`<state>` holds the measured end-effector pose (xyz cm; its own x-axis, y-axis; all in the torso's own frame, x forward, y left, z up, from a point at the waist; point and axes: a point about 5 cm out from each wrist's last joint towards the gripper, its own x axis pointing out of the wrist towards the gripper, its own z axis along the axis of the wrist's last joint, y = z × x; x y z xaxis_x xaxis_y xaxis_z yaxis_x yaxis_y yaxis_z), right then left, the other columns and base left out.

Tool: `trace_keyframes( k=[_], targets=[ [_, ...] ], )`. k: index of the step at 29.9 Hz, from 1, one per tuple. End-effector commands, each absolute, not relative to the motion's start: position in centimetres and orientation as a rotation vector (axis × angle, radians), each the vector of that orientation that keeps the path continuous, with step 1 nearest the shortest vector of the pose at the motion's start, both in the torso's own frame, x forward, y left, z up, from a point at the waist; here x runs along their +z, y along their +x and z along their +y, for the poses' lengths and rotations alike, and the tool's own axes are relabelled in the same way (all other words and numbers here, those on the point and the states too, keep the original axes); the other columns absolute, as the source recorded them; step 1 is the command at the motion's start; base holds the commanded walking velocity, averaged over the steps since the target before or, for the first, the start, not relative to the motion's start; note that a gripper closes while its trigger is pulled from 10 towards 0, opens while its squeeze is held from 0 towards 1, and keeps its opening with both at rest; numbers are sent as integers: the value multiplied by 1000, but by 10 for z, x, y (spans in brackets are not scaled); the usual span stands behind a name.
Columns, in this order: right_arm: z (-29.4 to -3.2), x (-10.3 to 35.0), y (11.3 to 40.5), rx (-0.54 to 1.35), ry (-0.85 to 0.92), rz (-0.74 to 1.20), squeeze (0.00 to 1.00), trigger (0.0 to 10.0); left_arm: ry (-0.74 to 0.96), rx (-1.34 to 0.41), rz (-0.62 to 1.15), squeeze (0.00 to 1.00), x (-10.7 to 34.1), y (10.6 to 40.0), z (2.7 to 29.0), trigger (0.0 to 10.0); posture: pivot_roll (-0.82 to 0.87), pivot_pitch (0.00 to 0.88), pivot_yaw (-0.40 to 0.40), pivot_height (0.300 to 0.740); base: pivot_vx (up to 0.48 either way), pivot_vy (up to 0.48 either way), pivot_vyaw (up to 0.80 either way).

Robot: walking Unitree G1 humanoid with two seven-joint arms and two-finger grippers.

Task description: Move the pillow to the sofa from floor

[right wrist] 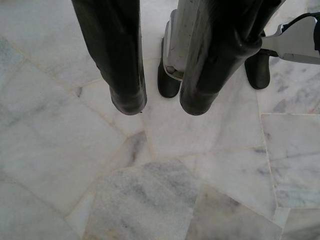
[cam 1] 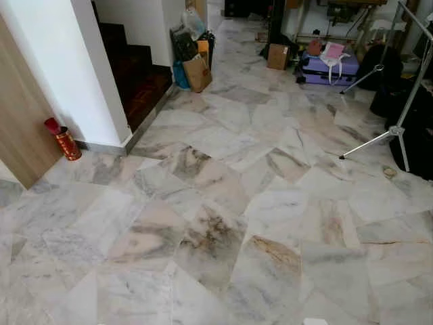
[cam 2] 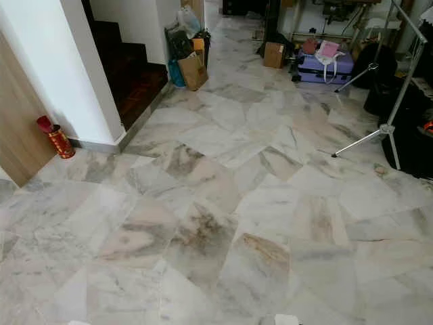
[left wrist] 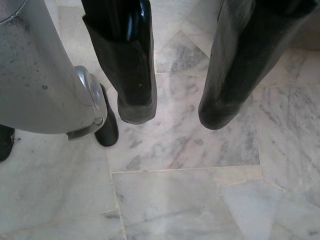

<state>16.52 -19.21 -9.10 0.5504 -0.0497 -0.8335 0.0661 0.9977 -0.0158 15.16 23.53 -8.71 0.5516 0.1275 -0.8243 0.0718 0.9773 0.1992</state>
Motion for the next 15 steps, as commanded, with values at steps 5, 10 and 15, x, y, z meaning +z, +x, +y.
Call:
trace_keyframes(
  k=[5, 10, 15],
  targets=[
    [-180, -82, 189, 33, 40, 979, 0, 10000, -63, 58, 1032, 0, -91, 139, 237, 10000, 71, 23, -26, 740, 0, 0, 0],
    [-180, -82, 189, 33, 40, 979, 0, 10000, -63, 58, 1032, 0, -91, 139, 237, 10000, 71, 23, -26, 740, 0, 0, 0],
    [-180, -82, 189, 33, 40, 979, 0, 10000, -63, 58, 1032, 0, -91, 139, 237, 10000, 71, 23, -26, 740, 0, 0, 0]
  ],
)
